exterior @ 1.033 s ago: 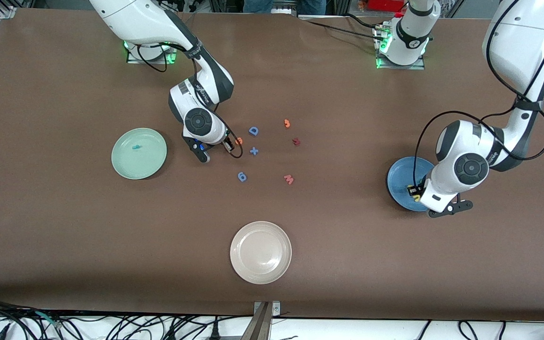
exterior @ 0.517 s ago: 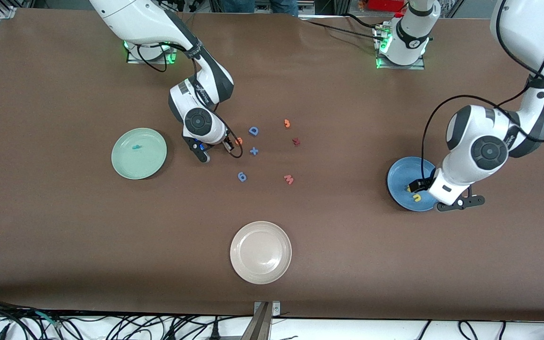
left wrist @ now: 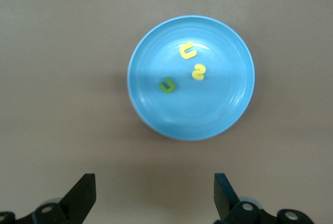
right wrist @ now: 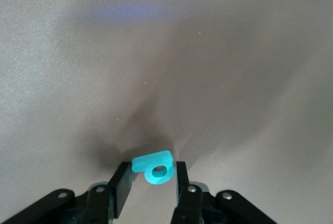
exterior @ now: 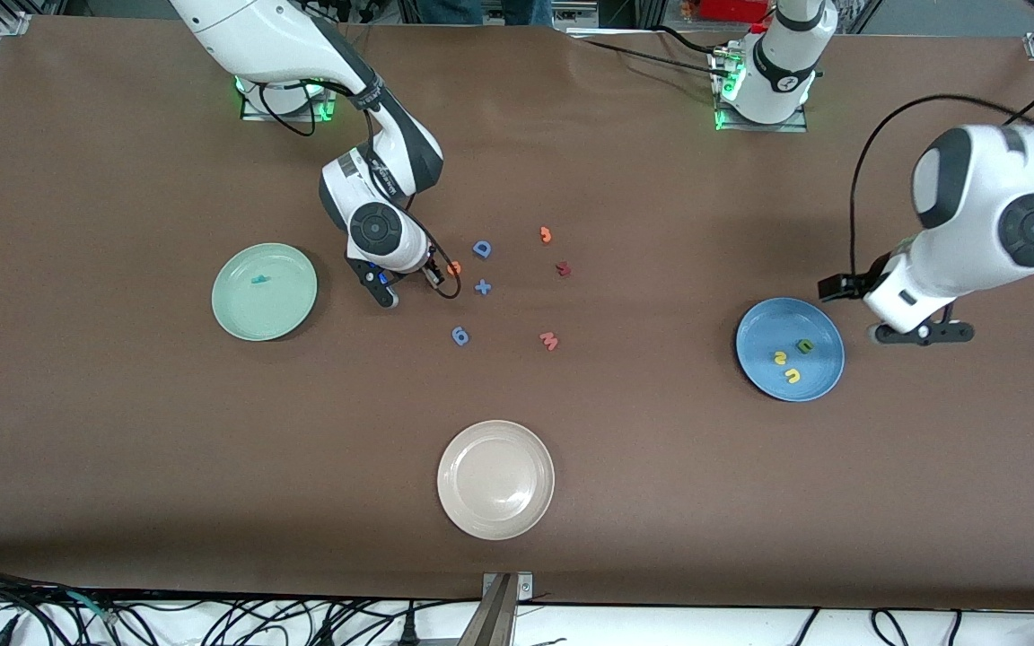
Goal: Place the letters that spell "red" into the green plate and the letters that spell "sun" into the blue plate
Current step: 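Return the left gripper to rest while the right carries the cyan P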
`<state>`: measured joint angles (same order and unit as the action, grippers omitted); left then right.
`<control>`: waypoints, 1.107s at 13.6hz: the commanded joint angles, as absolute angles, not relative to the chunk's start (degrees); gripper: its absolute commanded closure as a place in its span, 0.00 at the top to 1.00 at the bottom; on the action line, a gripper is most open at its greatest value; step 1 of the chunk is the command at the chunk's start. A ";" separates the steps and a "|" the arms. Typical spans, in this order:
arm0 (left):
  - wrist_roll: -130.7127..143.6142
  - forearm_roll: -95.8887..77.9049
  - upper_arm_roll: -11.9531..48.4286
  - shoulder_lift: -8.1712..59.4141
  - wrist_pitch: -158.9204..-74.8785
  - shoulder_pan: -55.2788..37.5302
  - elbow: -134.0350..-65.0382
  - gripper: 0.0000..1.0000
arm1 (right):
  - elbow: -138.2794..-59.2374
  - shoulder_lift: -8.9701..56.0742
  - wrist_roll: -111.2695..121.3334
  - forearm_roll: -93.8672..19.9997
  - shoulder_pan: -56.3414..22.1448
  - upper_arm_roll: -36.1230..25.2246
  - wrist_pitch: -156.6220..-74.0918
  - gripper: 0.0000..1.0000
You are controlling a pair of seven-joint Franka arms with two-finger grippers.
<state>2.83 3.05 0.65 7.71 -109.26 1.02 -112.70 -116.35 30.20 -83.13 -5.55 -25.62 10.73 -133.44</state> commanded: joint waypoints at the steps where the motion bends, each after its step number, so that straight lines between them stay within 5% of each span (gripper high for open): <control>1: 0.09 0.97 -0.97 6.06 -99.54 0.00 -105.52 1.00 | -120.41 30.15 -82.44 -4.75 -25.84 9.93 -135.88 0.42; 7: -2.02 -0.44 -1.05 6.85 -87.90 -0.09 -91.43 1.00 | -120.85 30.15 -82.44 -4.75 -25.84 9.93 -136.05 0.42; 10: -1.93 -0.53 -1.23 6.94 -85.79 -0.79 -87.38 1.00 | -120.67 30.15 -82.35 -4.75 -25.84 9.84 -135.97 0.20; 15: -2.63 -1.06 -1.84 7.38 -84.38 -0.88 -83.94 1.00 | -119.18 29.10 -82.44 -4.83 -25.66 9.67 -135.35 0.19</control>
<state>-0.62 0.60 -0.72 5.93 -86.33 -0.30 -87.47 -118.43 30.06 -83.01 -5.47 -25.62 10.51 -134.88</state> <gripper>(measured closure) 0.000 0.604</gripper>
